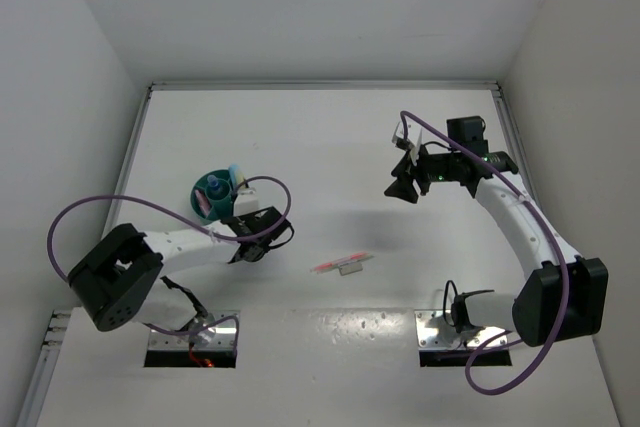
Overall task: Sort the stationery into containers
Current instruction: Pick up the stationery from the center of the board.
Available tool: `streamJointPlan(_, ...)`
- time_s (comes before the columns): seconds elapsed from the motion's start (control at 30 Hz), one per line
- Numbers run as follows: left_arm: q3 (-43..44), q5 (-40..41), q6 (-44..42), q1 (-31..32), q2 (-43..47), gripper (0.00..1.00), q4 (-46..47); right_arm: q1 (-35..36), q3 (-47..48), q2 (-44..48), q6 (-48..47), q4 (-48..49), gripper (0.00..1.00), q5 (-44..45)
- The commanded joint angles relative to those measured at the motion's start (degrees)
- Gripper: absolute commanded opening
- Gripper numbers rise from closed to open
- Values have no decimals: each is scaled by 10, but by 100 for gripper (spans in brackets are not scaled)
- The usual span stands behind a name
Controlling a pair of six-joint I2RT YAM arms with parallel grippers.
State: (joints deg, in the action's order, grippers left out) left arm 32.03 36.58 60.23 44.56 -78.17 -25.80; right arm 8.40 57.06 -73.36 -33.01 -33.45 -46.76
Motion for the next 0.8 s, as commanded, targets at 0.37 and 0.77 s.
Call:
streamJointPlan(0.37,-26,-42,8,5,15,51,-11,2,-1,4,-14,8,55,-25)
streamJointPlan(0.77,-31,-77,13,27,15,45,-11,2,-1,9,-14,8,55,-25)
